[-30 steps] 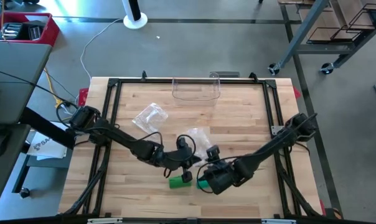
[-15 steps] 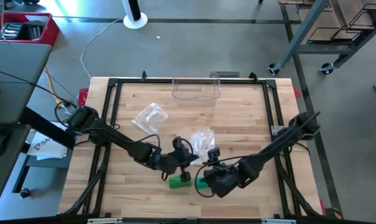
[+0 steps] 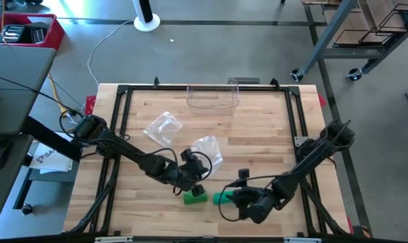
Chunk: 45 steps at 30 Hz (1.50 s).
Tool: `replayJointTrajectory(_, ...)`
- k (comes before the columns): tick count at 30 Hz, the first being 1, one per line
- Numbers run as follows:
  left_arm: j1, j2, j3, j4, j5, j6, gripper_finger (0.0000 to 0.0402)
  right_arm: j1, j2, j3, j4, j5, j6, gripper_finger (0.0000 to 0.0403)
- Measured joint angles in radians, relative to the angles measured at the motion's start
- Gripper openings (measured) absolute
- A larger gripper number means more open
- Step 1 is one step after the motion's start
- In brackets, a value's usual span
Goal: Roll bandage
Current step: Put blue bandage into transparent zip bag
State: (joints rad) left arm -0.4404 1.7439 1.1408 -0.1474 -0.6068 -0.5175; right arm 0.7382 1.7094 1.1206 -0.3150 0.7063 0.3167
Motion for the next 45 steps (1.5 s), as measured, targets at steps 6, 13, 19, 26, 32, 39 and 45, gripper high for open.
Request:
replayJointTrajectory(6, 0.0, 0.001, 0.0, -0.04, 0.003, -0.029, 0.0, 0.068, -0.04, -0.104, 0.004, -0.074, 0.226, 0.0161)
replayJointTrajectory(13, 0.002, 0.001, 0.0, -0.033, 0.021, -0.052, 0.0, 0.057, -0.023, -0.225, 0.155, -0.27, 0.278, 0.0204)
replayJointTrajectory(19, 0.002, 0.002, 0.0, -0.033, 0.029, -0.057, 0.0, 0.008, -0.02, -0.316, 0.304, -0.28, 0.204, 0.0266)
replayJointTrajectory(26, 0.002, 0.002, 0.0, -0.032, 0.029, -0.057, 0.0, -0.056, 0.045, -0.364, 0.513, -0.409, 0.09, 0.0278)
replayJointTrajectory(32, 0.002, 0.002, 0.0, -0.032, 0.029, -0.056, 0.0, -0.088, 0.091, -0.364, 0.585, -0.426, 0.098, 0.0243)
replayJointTrajectory(39, 0.002, 0.002, 0.0, -0.031, 0.029, -0.055, 0.0, -0.105, 0.092, -0.364, 0.567, -0.416, 0.112, 0.0111)
replayJointTrajectory(45, 0.002, 0.002, 0.0, -0.029, 0.028, -0.055, 0.0, -0.085, 0.025, -0.345, 0.542, -0.408, 0.135, 0.0016)
